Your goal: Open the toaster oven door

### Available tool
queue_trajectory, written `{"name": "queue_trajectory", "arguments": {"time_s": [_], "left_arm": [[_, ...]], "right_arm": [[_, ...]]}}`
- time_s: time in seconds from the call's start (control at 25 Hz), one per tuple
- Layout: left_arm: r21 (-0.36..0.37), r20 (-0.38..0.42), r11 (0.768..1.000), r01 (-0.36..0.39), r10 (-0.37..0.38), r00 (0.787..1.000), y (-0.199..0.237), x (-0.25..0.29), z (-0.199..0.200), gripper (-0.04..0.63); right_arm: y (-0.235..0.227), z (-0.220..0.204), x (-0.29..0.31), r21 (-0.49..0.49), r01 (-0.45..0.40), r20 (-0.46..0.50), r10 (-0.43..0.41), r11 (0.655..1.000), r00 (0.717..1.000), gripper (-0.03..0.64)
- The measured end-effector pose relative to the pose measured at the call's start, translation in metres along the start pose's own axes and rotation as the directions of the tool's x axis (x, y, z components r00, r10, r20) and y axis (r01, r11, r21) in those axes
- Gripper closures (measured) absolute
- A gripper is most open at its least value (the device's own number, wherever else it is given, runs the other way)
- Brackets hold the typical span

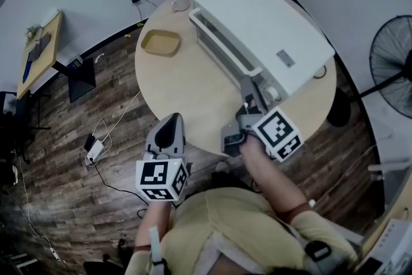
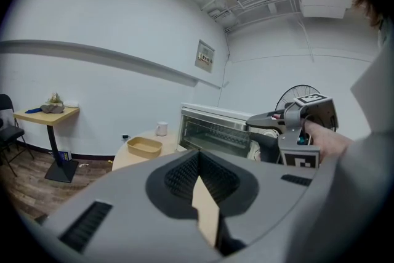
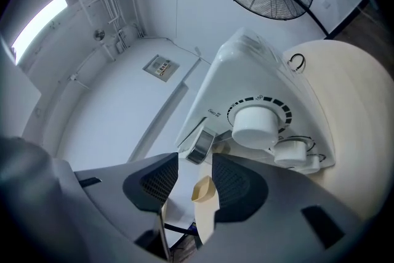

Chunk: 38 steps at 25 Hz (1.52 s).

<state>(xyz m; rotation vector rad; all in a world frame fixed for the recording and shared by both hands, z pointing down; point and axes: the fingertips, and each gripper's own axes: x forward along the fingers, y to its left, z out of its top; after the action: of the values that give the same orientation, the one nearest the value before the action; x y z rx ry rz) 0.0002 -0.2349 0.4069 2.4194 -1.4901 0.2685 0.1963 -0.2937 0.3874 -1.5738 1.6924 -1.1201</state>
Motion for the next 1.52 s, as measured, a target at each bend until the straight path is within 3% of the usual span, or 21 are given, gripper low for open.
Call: {"name": "queue_trajectory", "arguments": {"time_s": [0.6, 1.04, 1.52], "left_arm": [[-0.013, -0.010, 0.999, -0.033, 0.033, 0.999, -0.004, 0.017, -0.002, 0.594], [-0.049, -0.006, 0.997, -0.059, 0.059, 0.998, 0.009, 0.020, -0.008, 0.594], [-0.059, 0.009, 0.998, -0.009, 0.009, 1.000, 0.045, 0.004, -0.006, 0.594]], "right_arm": [[-0.003, 0.009, 0.016, 0.156, -0.049, 0.012, 0.048, 0.987, 0.999, 0.460], [0.000, 0.006, 0.018, 0.090, -0.062, 0.008, 0.061, 0.994, 0.998, 0.486], [-0.007, 0.005, 0.021, 0.053, -0.069, 0.125, 0.062, 0.996, 0.990, 0.486]]}}
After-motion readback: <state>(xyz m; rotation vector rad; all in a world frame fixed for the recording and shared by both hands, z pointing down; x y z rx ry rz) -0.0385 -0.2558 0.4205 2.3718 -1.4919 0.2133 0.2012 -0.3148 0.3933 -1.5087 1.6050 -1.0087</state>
